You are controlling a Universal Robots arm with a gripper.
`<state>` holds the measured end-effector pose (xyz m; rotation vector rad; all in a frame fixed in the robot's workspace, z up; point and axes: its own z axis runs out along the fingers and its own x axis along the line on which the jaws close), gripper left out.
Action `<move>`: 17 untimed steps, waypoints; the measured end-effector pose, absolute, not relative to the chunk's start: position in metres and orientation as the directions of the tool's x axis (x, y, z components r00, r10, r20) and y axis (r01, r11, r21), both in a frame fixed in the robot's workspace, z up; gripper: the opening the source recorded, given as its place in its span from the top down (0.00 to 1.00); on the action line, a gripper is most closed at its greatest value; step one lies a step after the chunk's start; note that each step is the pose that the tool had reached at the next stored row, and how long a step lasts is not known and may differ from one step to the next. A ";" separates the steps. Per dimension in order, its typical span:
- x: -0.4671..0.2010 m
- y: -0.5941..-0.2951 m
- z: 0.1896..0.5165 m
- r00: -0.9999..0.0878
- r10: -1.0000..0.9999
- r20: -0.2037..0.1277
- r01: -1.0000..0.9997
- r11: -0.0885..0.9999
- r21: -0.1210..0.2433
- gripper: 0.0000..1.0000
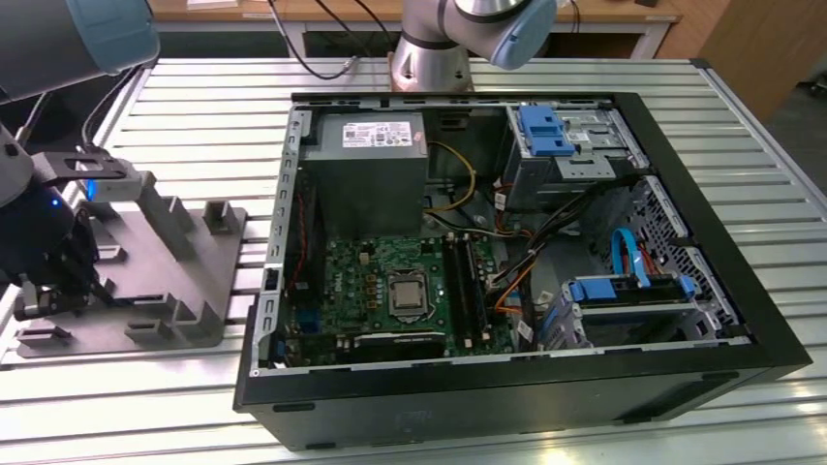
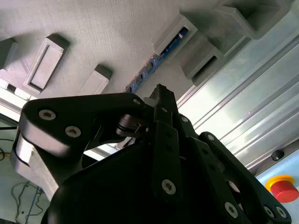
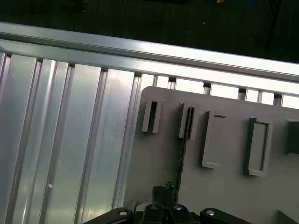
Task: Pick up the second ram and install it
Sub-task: 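Pick up the second ram and move it above second insertion slot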
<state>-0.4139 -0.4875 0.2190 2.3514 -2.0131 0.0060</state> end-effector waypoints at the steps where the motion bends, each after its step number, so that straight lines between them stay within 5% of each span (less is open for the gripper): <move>1: -0.414 -0.487 0.219 0.149 -0.988 0.031 -0.988 -0.148 0.032 0.90; 17: -0.414 -0.487 0.219 0.009 -0.999 -0.032 -1.000 -0.010 0.028 0.90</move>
